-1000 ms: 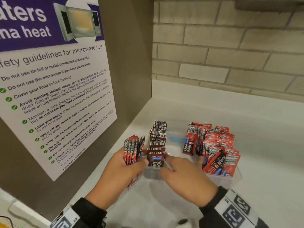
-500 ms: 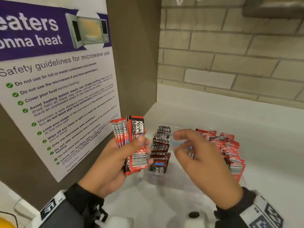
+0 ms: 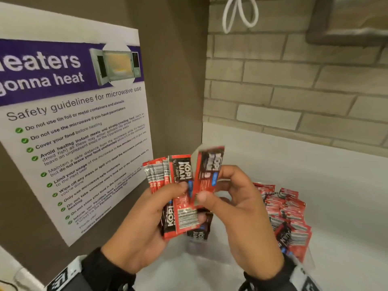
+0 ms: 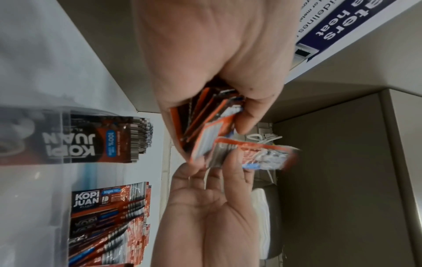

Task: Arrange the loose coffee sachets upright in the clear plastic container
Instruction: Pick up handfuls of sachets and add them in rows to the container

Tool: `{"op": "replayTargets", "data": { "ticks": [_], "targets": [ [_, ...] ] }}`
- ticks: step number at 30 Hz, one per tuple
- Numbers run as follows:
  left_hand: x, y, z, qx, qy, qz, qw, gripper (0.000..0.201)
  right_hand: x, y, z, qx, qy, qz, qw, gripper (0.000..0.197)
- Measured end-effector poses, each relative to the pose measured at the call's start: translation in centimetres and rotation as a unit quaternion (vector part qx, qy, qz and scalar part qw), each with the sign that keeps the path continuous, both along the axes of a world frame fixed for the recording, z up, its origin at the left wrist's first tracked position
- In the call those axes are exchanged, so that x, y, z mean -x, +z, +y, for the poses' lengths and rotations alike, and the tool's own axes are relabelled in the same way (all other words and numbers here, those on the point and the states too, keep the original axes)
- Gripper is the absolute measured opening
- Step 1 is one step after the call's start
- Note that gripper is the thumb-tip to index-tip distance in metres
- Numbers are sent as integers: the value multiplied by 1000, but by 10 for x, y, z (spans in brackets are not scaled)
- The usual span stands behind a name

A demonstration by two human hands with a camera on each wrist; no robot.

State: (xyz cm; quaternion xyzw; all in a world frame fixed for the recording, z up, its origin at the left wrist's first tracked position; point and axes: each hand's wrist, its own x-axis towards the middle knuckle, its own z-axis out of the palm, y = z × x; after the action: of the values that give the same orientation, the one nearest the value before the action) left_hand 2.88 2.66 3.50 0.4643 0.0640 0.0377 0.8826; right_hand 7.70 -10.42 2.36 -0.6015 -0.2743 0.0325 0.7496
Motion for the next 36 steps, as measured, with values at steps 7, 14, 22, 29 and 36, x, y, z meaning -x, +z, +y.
{"op": "replayTargets", "data": {
  "ticks": [7, 14, 22, 29, 36],
  "targets": [
    [2, 4, -7, -34, 38, 13, 999, 19, -17, -3, -11, -117, 7, 41, 992, 29],
    [9, -4, -23, -117, -28, -2, 993, 17, -21, 1, -20, -120, -85, -34, 989, 37],
    [-6, 13, -1, -147, 165, -86, 971, 23, -11, 6, -16, -174, -20, 61, 983, 30],
    [-13, 45, 10, -442, 173, -150, 867, 20, -1, 17, -32, 182, -105, -79, 975, 18],
    [-26, 56, -13, -463, 126, -197, 855, 22, -15, 86, -44, 321, -101, -220, 916, 29]
  ]
}}
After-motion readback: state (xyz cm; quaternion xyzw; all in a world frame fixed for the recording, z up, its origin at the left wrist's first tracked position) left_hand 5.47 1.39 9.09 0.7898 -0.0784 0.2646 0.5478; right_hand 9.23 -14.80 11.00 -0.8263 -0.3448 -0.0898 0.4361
